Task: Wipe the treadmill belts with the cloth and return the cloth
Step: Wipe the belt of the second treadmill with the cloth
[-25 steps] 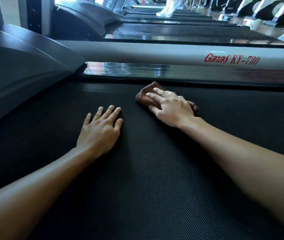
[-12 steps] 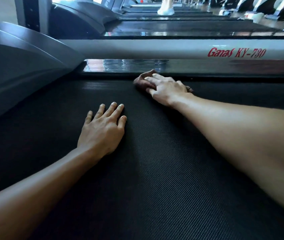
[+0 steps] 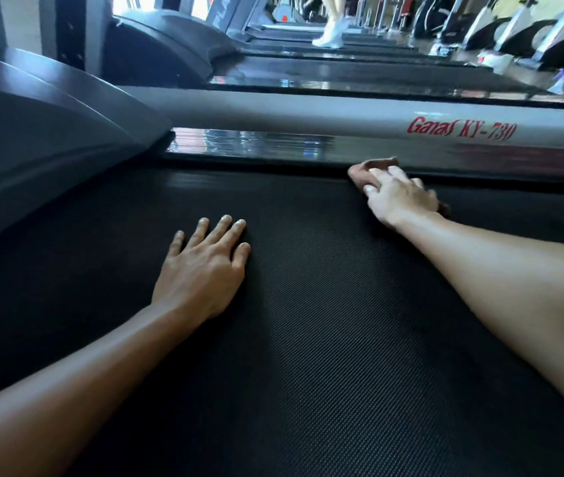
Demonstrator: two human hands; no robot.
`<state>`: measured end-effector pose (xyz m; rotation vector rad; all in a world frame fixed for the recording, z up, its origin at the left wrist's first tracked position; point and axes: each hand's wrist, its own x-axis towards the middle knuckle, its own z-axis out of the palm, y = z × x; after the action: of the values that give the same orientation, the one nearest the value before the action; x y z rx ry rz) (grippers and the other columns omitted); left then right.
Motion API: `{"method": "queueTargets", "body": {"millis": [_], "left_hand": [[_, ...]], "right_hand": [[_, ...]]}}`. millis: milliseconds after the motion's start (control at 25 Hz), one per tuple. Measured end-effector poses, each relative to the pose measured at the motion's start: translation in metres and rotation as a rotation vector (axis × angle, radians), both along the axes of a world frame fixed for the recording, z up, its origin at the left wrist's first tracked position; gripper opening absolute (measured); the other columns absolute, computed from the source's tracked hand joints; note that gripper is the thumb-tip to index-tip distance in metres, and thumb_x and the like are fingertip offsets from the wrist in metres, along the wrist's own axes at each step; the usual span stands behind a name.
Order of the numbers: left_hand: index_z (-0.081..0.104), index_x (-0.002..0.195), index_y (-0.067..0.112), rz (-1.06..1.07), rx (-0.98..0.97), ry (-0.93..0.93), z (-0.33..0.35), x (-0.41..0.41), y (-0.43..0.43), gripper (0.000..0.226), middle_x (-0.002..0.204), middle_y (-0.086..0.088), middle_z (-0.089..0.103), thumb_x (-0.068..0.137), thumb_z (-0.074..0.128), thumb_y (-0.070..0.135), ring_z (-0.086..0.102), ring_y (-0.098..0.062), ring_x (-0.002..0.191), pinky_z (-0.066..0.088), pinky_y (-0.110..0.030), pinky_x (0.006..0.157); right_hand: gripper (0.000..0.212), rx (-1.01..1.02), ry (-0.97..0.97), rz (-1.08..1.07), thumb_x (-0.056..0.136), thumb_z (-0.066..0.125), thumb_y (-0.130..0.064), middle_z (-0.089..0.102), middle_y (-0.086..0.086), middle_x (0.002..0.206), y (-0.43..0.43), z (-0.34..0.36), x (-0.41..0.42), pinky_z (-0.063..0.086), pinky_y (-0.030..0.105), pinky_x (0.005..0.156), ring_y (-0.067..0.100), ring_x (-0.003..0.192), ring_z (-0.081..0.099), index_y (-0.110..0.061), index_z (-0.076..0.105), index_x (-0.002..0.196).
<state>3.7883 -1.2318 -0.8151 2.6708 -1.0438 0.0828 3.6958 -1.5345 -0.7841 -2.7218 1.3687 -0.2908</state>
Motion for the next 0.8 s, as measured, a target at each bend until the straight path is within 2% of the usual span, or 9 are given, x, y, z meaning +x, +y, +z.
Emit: {"method": "queueTargets", "body": {"millis": [120,160,280,360,480,560,720,760,800], "left_hand": [[0.010,0.152,0.040,0.004,0.019,-0.001,0.000,-0.002,-0.001,0.054,0.160,0.018,0.003,0.100,0.017,0.050,-0.001,-0.011,0.149,0.000,-0.042,0.121],[0.010,0.152,0.040,0.005,0.023,-0.004,0.000,-0.002,-0.001,0.054,0.160,0.018,0.004,0.100,0.017,0.050,0.000,-0.012,0.149,0.000,-0.042,0.121],[0.011,0.152,0.040,0.004,0.020,-0.004,0.002,-0.001,0.000,0.054,0.160,0.018,0.005,0.100,0.018,0.050,0.001,-0.012,0.149,0.001,-0.042,0.121],[0.013,0.152,0.040,0.006,0.023,0.001,0.002,-0.001,-0.001,0.053,0.160,0.019,0.006,0.100,0.019,0.050,0.002,-0.011,0.149,0.002,-0.042,0.121],[0.015,0.152,0.041,0.015,0.023,0.005,0.002,-0.002,-0.001,0.053,0.160,0.019,0.008,0.100,0.021,0.050,0.003,-0.011,0.149,0.002,-0.041,0.121],[0.015,0.152,0.040,0.030,0.044,0.015,0.005,-0.003,-0.003,0.053,0.160,0.018,0.008,0.100,0.021,0.049,0.004,-0.012,0.149,0.002,-0.043,0.121],[0.017,0.153,0.033,0.015,0.067,0.073,0.018,-0.043,-0.013,0.054,0.161,0.013,0.009,0.101,0.024,0.048,0.004,-0.017,0.149,0.003,-0.046,0.120],[0.015,0.153,0.033,-0.036,0.072,0.075,0.019,-0.067,-0.016,0.055,0.161,0.013,0.008,0.101,0.024,0.048,0.002,-0.016,0.149,0.001,-0.045,0.120],[0.013,0.154,0.033,-0.083,0.067,0.074,0.019,-0.094,-0.017,0.055,0.161,0.014,0.005,0.102,0.023,0.049,0.000,-0.015,0.149,0.000,-0.045,0.120]], "right_hand": [[0.046,0.037,-0.023,-0.246,0.100,0.032,-0.047,0.026,-0.002,0.156,-0.010,-0.001,-0.021,0.024,0.052,0.108,0.036,0.134,0.032,-0.037,0.036,0.144],[0.047,0.022,-0.022,-0.178,0.099,0.032,-0.049,0.026,-0.004,0.156,-0.004,0.001,-0.020,0.025,0.052,0.108,0.036,0.134,0.033,-0.038,0.036,0.145],[0.047,-0.009,-0.013,0.388,0.097,0.038,-0.058,0.024,-0.019,0.157,0.024,0.005,-0.027,0.024,0.046,0.113,0.022,0.140,0.033,-0.048,0.037,0.143],[0.045,0.036,-0.046,0.500,0.096,0.043,-0.057,0.023,-0.025,0.156,0.015,0.006,-0.059,0.023,0.042,0.116,0.016,0.142,0.031,-0.054,0.038,0.141],[0.048,-0.005,-0.051,-0.006,0.098,0.038,-0.052,0.022,-0.013,0.160,-0.009,0.002,-0.099,0.029,0.049,0.111,0.032,0.136,0.036,-0.045,0.035,0.146],[0.050,0.009,-0.031,-0.092,0.098,0.036,-0.051,0.020,-0.009,0.161,0.008,0.002,-0.101,0.029,0.050,0.110,0.034,0.136,0.035,-0.043,0.032,0.147],[0.054,-0.096,-0.051,0.660,0.092,0.030,-0.064,0.024,-0.019,0.158,0.075,-0.003,-0.134,0.033,0.044,0.109,0.016,0.139,0.035,-0.052,0.032,0.144],[0.053,-0.096,-0.030,0.736,0.092,0.030,-0.065,0.024,-0.021,0.157,0.073,-0.004,-0.150,0.033,0.044,0.109,0.014,0.139,0.034,-0.054,0.032,0.143],[0.050,-0.074,-0.011,0.684,0.093,0.034,-0.062,0.023,-0.021,0.157,0.064,-0.002,-0.159,0.033,0.045,0.110,0.014,0.139,0.034,-0.055,0.032,0.143]]}}
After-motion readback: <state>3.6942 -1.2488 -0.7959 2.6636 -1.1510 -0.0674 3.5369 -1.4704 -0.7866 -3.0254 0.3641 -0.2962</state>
